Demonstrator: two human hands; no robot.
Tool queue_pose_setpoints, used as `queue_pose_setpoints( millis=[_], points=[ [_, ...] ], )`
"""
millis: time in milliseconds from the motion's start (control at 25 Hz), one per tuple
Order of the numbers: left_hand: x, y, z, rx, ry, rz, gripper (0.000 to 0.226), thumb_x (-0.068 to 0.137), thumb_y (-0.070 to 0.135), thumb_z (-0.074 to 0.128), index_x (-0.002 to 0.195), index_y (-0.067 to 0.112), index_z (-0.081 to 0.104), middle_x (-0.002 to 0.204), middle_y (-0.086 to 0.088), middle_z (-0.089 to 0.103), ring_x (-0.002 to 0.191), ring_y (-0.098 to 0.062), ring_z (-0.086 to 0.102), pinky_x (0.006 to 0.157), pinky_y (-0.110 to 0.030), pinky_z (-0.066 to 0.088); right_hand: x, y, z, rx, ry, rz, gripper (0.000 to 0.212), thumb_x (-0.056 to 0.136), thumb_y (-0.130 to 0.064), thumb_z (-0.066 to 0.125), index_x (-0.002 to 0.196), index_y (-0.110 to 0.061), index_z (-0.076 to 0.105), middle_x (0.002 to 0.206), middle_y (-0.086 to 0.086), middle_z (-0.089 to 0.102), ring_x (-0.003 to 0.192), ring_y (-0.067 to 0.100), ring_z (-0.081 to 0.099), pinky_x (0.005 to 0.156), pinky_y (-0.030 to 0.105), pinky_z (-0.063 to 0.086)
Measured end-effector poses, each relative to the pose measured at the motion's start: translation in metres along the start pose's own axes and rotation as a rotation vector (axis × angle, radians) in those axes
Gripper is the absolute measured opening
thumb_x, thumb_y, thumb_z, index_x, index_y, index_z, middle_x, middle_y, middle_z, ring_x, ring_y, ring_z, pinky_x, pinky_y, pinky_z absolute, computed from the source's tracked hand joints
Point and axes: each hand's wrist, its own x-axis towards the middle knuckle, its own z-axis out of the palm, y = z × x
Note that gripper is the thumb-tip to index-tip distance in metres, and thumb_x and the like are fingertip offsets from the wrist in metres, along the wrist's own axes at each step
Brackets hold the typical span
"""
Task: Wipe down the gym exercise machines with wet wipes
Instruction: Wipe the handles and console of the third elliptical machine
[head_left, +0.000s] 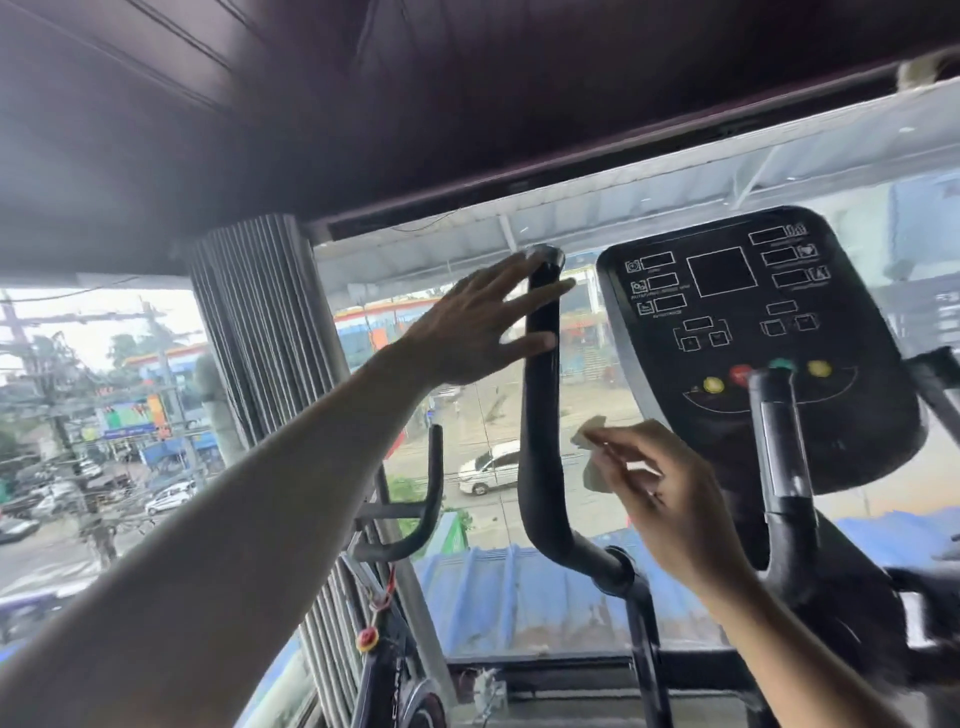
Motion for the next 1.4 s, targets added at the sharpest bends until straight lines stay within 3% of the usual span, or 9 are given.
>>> queue_pose_setpoints(
  millis=[200,400,560,720,880,1040,1160,1280,1400],
  points=[
    [0.020,-0.018,0.029,-0.047,0.059,0.167,0.064,0.107,0.066,0.025,0.161,0.034,0.036,0.175,-0.007,0.010,0.162,-0.025,0.002,0.125,-0.061,0.021,0.039,-0.006,0.017,-0.092,0.082,-0.102,0.016,0.098,-0.006,0.065,0.109,-0.012,0.075,0.106,-0.003,0.066,0.097,0.012,0.069,0.073,0.029,0.061],
    [0.022,-0.017,0.058,-0.272,0.211,0.166,0.062,0.109,0.058,0.030,0.160,0.025,0.042,0.174,-0.013,0.011,0.162,-0.030,0.002,0.124,-0.065,0.021,0.002,-0.007,0.040,-0.137,0.095,-0.060,0.022,0.100,-0.013,0.061,0.109,-0.027,0.075,0.098,-0.010,0.068,0.092,0.012,0.071,0.075,0.042,0.061],
    [0.026,-0.019,0.069,-0.352,0.241,0.166,0.062,0.108,0.058,0.032,0.161,0.027,0.039,0.175,-0.010,0.006,0.162,-0.028,-0.002,0.123,-0.068,0.020,-0.021,-0.018,0.025,-0.150,-0.001,-0.039,0.017,0.100,-0.025,0.062,0.109,-0.026,0.076,0.096,-0.014,0.069,0.089,0.012,0.072,0.073,0.040,0.061],
    [0.026,-0.020,0.072,-0.387,0.269,0.177,0.062,0.109,0.060,0.031,0.161,0.029,0.038,0.175,-0.009,0.006,0.162,-0.028,0.000,0.123,-0.067,0.021,0.031,-0.017,0.029,-0.077,0.147,0.080,0.013,0.097,-0.007,0.067,0.105,-0.009,0.077,0.101,-0.001,0.074,0.095,0.014,0.073,0.077,0.032,0.062],
    [0.025,-0.018,0.078,-0.446,0.282,0.160,0.059,0.109,0.060,0.031,0.161,0.034,0.036,0.176,-0.005,0.004,0.162,-0.025,-0.004,0.123,-0.067,0.020,0.002,-0.018,0.054,-0.191,0.211,0.029,0.020,0.097,0.004,0.063,0.104,-0.009,0.076,0.101,-0.004,0.074,0.098,0.017,0.072,0.077,0.038,0.062],
    [0.026,-0.015,0.082,-0.516,0.293,0.138,0.057,0.108,0.059,0.032,0.160,0.036,0.036,0.176,-0.003,0.002,0.162,-0.023,-0.006,0.124,-0.067,0.019,-0.047,-0.024,0.052,-0.176,0.180,0.105,0.022,0.098,0.000,0.062,0.110,-0.014,0.075,0.103,-0.004,0.074,0.100,0.017,0.073,0.081,0.032,0.062],
    [0.027,-0.015,0.084,-0.543,0.297,0.149,0.056,0.108,0.059,0.034,0.160,0.036,0.037,0.176,-0.003,0.003,0.162,-0.024,-0.005,0.123,-0.067,0.019,-0.038,-0.030,0.034,-0.172,0.081,0.129,0.018,0.096,-0.002,0.065,0.108,-0.010,0.076,0.100,0.002,0.074,0.097,0.019,0.074,0.081,0.036,0.063],
    [0.027,-0.017,0.086,-0.568,0.320,0.158,0.056,0.108,0.060,0.034,0.159,0.036,0.038,0.176,-0.003,0.004,0.162,-0.024,-0.004,0.124,-0.065,0.020,-0.009,-0.039,0.034,-0.174,0.207,0.054,0.015,0.096,0.000,0.063,0.107,-0.002,0.074,0.099,0.006,0.074,0.094,0.013,0.073,0.077,0.025,0.060],
    [0.026,-0.016,0.086,-0.586,0.314,0.142,0.058,0.107,0.062,0.034,0.158,0.035,0.041,0.176,-0.002,0.005,0.162,-0.022,-0.004,0.125,-0.063,0.020,-0.014,-0.033,0.065,-0.323,0.251,-0.010,0.020,0.099,0.001,0.061,0.108,-0.010,0.075,0.101,-0.003,0.071,0.097,0.019,0.072,0.075,0.040,0.060]
  ],
)
